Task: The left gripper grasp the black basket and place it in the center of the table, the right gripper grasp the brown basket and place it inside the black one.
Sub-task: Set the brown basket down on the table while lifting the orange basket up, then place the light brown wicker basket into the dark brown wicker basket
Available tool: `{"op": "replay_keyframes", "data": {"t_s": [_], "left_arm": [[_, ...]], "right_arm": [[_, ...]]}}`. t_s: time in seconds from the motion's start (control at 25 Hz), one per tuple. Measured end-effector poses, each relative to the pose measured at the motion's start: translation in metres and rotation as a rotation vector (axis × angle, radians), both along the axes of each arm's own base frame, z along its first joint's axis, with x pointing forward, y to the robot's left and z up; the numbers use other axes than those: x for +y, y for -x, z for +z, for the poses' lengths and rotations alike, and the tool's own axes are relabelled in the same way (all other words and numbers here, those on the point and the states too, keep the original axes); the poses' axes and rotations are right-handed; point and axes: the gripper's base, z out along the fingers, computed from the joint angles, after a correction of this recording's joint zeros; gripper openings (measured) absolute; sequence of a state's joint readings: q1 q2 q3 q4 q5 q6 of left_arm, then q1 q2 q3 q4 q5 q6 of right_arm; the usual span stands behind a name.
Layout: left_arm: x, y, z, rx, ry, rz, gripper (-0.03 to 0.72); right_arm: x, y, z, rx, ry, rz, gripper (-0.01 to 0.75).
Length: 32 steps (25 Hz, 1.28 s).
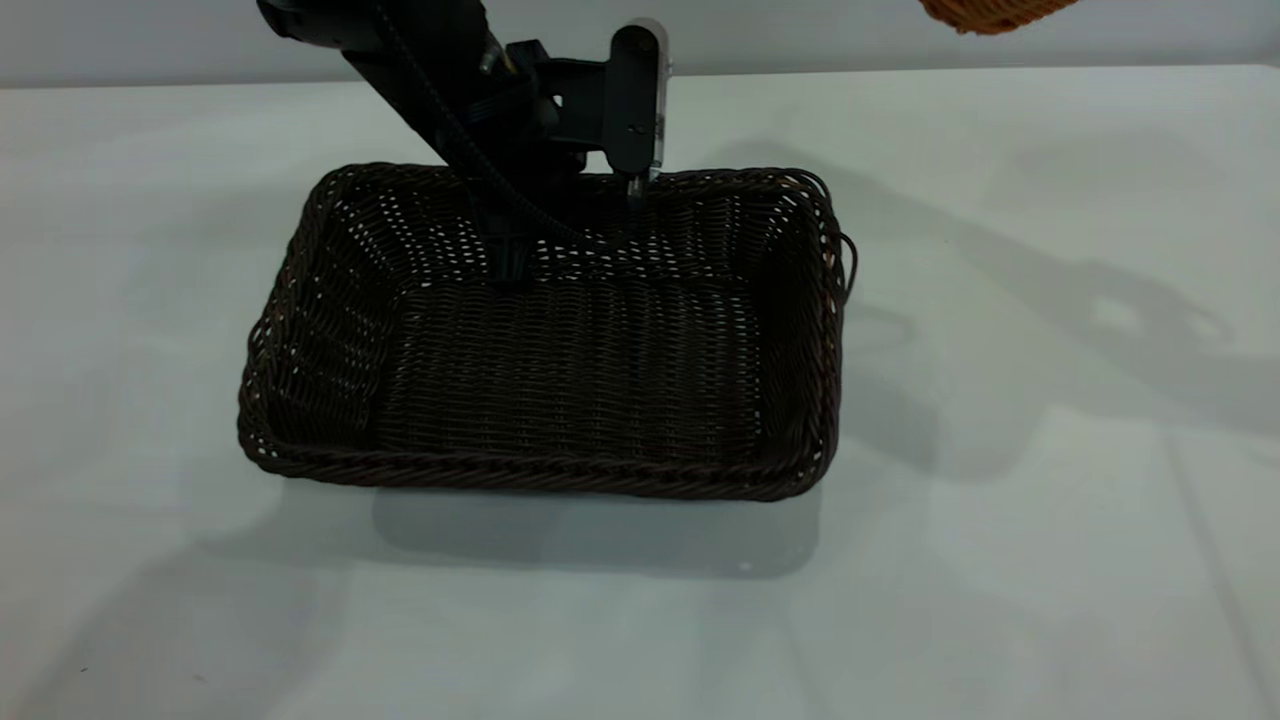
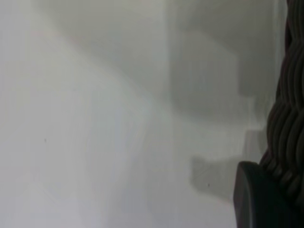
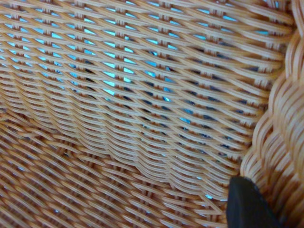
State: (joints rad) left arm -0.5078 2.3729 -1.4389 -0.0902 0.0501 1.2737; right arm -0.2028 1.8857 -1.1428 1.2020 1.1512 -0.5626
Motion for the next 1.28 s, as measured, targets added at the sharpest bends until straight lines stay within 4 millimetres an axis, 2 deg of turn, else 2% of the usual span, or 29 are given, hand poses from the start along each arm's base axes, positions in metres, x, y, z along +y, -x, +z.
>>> {"op": "replay_keyframes", "data": {"t_s": [0.08, 0.2, 0.44, 0.52, 0.64, 0.72, 0.8, 0.92, 1.04, 1.12, 1.2, 1.28], "left_arm": [[-0.002, 0.001, 0.0, -0.004, 0.004, -0.002, 0.105], [-0.003, 0.001, 0.0, -0.005, 0.016, 0.014, 0.169], [-0.006, 0.0, 0.004, -0.009, 0.051, 0.057, 0.372], [-0.008, 0.0, 0.014, -0.026, 0.062, 0.054, 0.41], [-0.008, -0.001, 0.041, -0.051, 0.083, 0.057, 0.432], [-0.008, 0.001, 0.064, -0.056, 0.09, 0.054, 0.435], [-0.005, 0.005, 0.1, -0.074, 0.105, 0.052, 0.437], [0.009, 0.015, 0.164, -0.096, 0.132, 0.071, 0.437], [0.037, 0.032, 0.236, -0.156, 0.192, 0.131, 0.437], [0.059, 0.051, 0.286, -0.233, 0.248, 0.17, 0.437], [0.077, 0.072, 0.329, -0.321, 0.309, 0.199, 0.437], [0.092, 0.098, 0.368, -0.417, 0.37, 0.209, 0.437]], "right_arm": [[-0.001, -0.003, 0.004, -0.018, 0.003, 0.0, 0.121], [-0.001, -0.007, 0.01, -0.04, 0.005, 0.002, 0.121], [-0.003, -0.015, 0.022, -0.087, 0.013, 0.002, 0.121], [-0.004, -0.019, 0.028, -0.107, 0.017, 0.002, 0.121], [-0.006, -0.026, 0.04, -0.154, 0.025, 0.004, 0.121], [-0.009, -0.03, 0.049, -0.185, 0.029, 0.003, 0.121], [-0.014, -0.034, 0.059, -0.204, 0.032, -0.011, 0.121], [-0.022, -0.036, 0.064, -0.201, 0.049, -0.031, 0.121], [-0.022, -0.034, 0.058, -0.158, 0.106, -0.007, 0.121], [-0.012, -0.032, 0.053, -0.125, 0.155, 0.042, 0.121], [0.008, -0.029, 0.049, -0.096, 0.205, 0.115, 0.121], [0.041, -0.025, 0.045, -0.074, 0.238, 0.209, 0.121]]}}
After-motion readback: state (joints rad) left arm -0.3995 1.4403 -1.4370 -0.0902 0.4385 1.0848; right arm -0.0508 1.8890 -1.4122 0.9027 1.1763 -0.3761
